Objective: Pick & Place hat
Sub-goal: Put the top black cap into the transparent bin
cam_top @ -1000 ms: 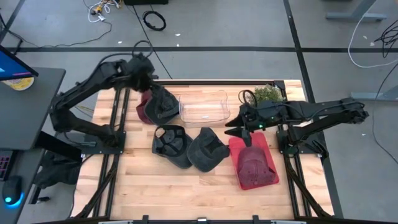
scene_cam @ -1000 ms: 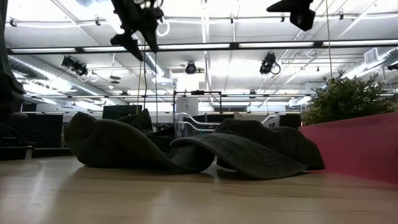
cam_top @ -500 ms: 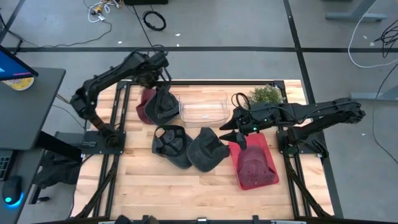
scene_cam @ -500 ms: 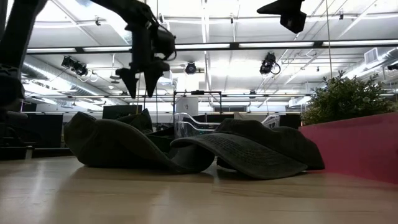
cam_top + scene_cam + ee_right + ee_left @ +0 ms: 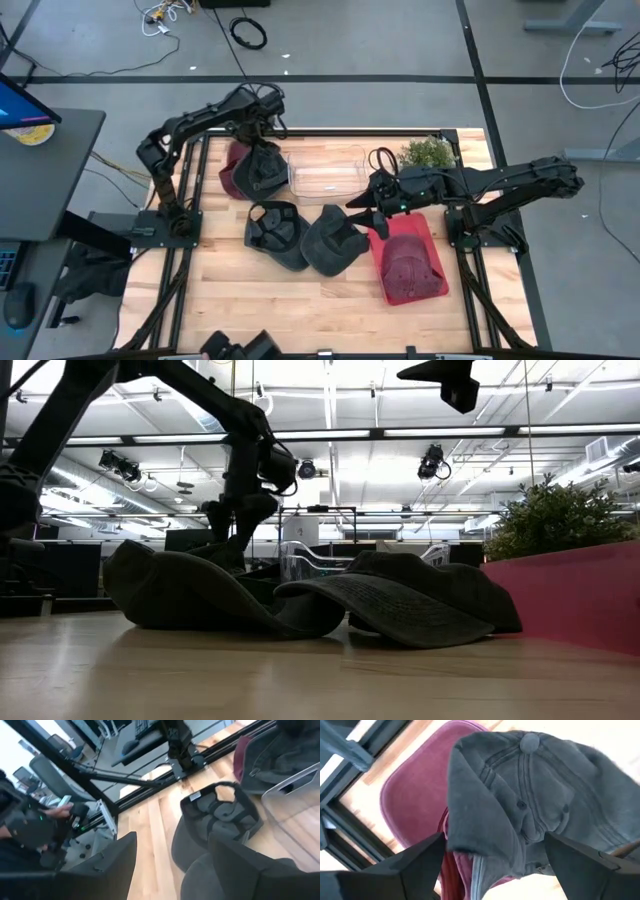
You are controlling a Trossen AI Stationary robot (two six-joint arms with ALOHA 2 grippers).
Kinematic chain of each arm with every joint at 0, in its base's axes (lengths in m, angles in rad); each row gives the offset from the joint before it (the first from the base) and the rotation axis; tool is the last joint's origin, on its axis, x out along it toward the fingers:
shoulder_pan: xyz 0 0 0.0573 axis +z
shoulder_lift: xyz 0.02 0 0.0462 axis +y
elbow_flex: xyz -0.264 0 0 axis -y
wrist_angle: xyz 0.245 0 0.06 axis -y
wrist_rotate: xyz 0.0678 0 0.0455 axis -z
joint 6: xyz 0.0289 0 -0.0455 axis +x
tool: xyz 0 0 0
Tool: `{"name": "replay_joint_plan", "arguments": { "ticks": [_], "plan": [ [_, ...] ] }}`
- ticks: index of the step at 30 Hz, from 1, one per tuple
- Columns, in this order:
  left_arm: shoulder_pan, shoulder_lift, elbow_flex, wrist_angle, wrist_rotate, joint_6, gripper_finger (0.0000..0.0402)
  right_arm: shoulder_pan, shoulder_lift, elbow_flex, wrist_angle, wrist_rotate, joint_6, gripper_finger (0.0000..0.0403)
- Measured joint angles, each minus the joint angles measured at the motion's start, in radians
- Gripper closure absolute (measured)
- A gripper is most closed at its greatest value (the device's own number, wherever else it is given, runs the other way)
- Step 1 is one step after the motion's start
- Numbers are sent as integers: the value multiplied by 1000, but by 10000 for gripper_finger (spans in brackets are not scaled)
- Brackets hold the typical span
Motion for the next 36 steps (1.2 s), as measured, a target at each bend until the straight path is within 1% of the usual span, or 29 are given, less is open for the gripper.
{"name": "replay_joint_plan", "arguments": {
  "ticks": [2, 4, 7, 11, 16, 17, 24, 32, 36],
  "plan": [
    [0, 16, 0, 0, 1, 15, 66, 0, 0, 0, 1, 20, 0, 156],
    [0, 25, 0, 3, -1, 32, 82, 0, 0, 0, 2, 31, 0, 160],
    [0, 37, 0, 3, -4, 48, 125, 0, 0, 0, 1, 47, 19, 167],
    [0, 36, 1, -3, -13, 76, 217, 0, 0, 0, 1, 64, 26, 179],
    [0, 17, 1, -46, -15, 137, 364, 0, 0, 0, 1, 66, 24, 195],
    [0, 10, 1, -56, -14, 143, 377, 0, 0, 0, 1, 66, 23, 198],
    [0, -98, 1, -96, -18, 151, 378, 0, 0, 0, 1, 66, 23, 211],
    [0, -305, 1, -82, 48, 121, 378, -1, 0, 0, 1, 66, 18, 213],
    [-1, -429, 1, -7, 103, 81, 378, -10, -1, 0, 1, 66, 14, 213]
  ]
}}
